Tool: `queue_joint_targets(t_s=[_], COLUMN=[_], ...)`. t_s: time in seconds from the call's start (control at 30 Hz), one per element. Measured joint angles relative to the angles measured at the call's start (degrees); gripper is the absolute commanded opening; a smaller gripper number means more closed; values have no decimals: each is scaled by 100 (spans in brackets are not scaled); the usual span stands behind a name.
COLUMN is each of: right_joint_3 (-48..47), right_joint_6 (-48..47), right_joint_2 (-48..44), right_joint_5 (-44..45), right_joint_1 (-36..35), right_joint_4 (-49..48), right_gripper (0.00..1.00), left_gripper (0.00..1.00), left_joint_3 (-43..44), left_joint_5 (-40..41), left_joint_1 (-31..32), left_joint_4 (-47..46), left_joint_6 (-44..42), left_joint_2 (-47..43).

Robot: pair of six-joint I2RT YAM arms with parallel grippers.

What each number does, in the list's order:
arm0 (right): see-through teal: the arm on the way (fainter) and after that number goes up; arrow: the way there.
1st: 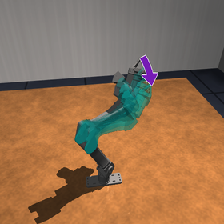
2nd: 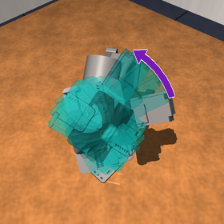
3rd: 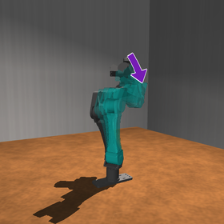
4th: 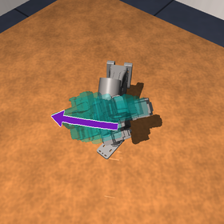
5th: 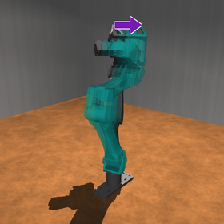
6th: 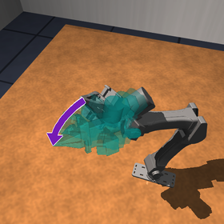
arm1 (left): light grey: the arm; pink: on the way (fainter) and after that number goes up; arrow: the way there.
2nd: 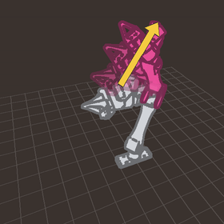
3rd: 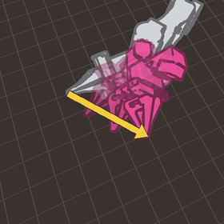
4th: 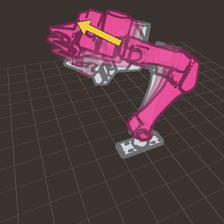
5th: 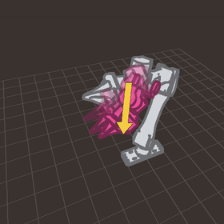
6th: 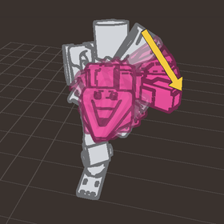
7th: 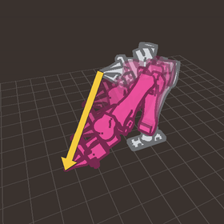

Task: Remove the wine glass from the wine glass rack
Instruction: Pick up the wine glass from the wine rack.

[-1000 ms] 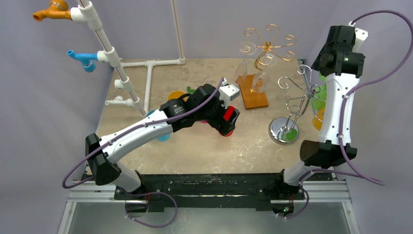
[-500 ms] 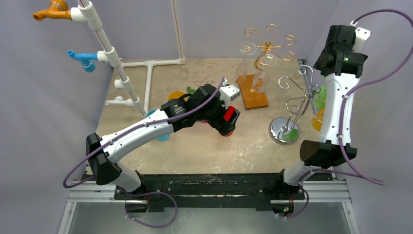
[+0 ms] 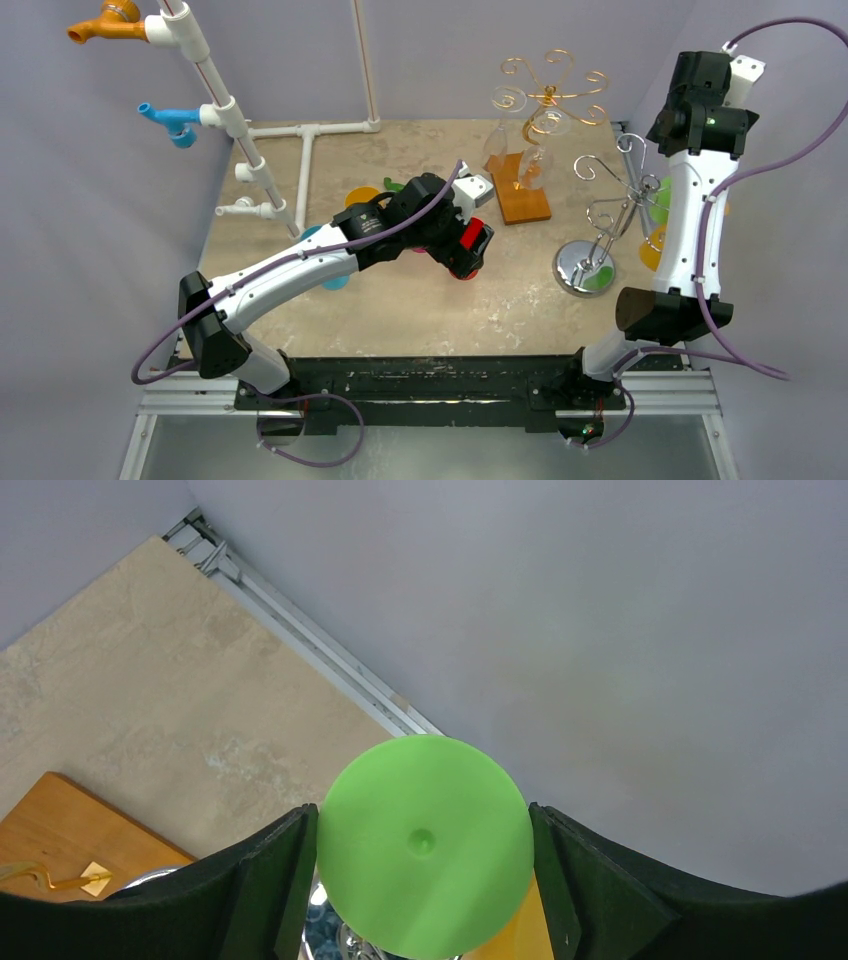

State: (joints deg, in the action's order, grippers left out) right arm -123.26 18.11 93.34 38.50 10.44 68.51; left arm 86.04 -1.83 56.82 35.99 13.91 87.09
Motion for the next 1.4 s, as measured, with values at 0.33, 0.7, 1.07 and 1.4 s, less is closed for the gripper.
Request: queue_joint_targets(t_s=[0.33, 0.7, 1.07, 1.4], right_joint_3=[-20, 2, 2, 11], right_joint_6=[61, 94, 94, 94], right_joint_2=[2, 0, 2, -7], right_joint_5=[111, 229, 254, 254], right_joint_1=[0, 2, 57, 87], right_joint_4=[2, -98, -177, -184], right_gripper=[46, 46, 46, 45], left_gripper=[97, 97, 97, 97], left_joint_3=[0, 0, 0, 0], left_joint_5=[0, -11, -11, -13], left_joint_1=[0, 0, 0, 0], left_joint_4=[2, 2, 2, 2], left_joint_6=[0, 0, 0, 0], left_joint_2=[0, 0, 0, 2])
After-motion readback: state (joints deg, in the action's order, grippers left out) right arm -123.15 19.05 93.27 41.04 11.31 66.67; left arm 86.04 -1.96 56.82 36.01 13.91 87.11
